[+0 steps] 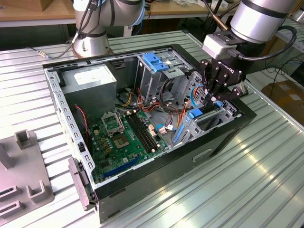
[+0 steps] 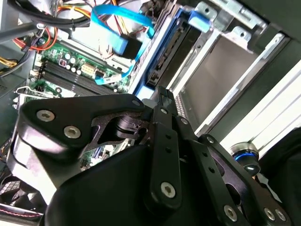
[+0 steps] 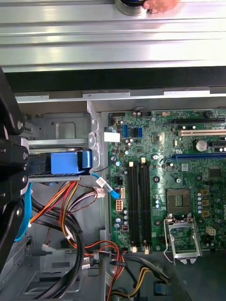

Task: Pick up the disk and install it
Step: 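Insert the first disk wire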

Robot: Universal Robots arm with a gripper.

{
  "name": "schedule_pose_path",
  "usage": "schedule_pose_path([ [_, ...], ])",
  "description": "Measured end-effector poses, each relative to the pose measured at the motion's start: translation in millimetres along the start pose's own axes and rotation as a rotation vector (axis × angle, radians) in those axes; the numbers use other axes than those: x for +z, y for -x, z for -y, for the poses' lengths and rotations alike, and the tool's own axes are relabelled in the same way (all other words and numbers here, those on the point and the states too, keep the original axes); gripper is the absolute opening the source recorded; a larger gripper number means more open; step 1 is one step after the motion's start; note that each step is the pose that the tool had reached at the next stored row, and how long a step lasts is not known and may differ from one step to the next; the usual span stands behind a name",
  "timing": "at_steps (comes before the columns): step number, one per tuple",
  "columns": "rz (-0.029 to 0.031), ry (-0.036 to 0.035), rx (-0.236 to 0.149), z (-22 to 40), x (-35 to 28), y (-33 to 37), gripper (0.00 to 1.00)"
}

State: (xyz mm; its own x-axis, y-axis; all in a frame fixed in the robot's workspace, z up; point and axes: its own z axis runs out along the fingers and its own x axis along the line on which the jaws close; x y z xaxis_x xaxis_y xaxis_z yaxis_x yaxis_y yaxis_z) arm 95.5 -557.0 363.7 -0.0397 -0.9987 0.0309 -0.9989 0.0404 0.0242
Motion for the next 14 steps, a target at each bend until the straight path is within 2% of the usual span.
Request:
schedule_pose_path([
  [3,-0.0001,0.0000,0.000,9.5,-0.2,0.4,0.10],
  [8,0.0000,0.0000,0.000,17.3,-0.4,0.8,0.10],
  [14,-0.0001,0.0000,0.000,19.2,-0.5,0.8,0.10],
])
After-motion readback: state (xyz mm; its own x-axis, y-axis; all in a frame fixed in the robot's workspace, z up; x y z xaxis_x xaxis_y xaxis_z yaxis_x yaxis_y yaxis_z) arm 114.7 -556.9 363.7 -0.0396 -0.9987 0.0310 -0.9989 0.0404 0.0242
